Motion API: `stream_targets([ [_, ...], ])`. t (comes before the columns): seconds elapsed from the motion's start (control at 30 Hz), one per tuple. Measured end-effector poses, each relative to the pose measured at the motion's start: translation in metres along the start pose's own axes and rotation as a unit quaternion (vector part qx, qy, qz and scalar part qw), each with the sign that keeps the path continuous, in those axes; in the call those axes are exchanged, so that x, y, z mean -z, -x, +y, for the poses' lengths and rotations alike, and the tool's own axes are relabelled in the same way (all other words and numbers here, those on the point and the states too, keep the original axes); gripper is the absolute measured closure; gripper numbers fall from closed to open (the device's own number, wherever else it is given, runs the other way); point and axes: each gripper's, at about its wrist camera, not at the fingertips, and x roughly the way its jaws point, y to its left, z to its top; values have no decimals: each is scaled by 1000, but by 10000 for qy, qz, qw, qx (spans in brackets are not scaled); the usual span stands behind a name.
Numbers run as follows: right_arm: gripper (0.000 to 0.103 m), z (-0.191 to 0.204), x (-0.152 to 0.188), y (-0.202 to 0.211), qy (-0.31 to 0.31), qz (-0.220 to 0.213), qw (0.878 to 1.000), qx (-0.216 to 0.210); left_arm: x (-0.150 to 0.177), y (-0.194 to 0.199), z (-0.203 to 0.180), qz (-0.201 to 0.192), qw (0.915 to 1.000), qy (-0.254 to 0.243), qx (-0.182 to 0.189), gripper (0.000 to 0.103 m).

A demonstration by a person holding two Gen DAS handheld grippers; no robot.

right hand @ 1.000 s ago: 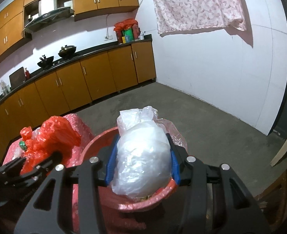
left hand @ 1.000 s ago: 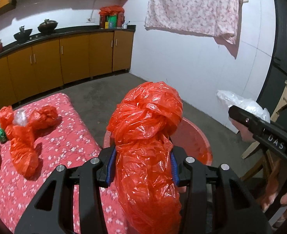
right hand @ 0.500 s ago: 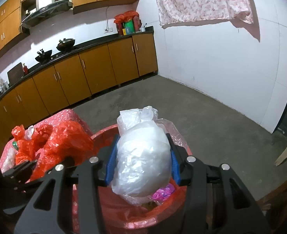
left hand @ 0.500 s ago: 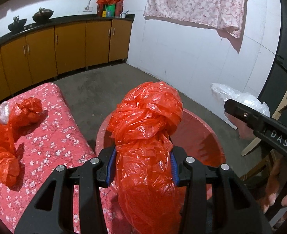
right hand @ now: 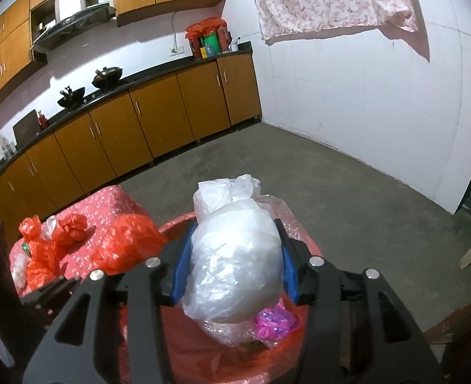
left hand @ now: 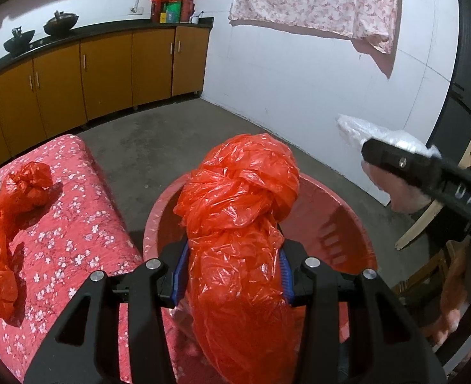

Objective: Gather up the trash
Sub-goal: 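Open both tools to drop the white and red bags into the basket, then move both open tools back over the table toward the remaining bags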

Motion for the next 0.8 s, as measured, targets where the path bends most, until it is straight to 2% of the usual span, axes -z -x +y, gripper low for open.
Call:
stream_targets([
  [0.13,40,-5,-5,1,-147,-62,9998,-79,1,-6,5,108,9999,115,17,44],
  [0.33,34,-13,-5,7,-317,-134,9994,-43,6,-7,12,177,9995,254,27,37],
  [0.5,31,-17,-4,16,-306,-205,9993,67,8,2,18,121,9993,339,-112,35],
  [0.57,27,-14,-3,21,-255,-245,9993,98,9,12,22,43,9990,383,-212,30],
  [0.7,12,0,-1,31,36,-409,9988,248,14,37,30,-168,9977,414,-509,19],
  [0.8,10,15,3,39,206,-500,9983,206,22,61,42,-319,9950,483,-810,15],
])
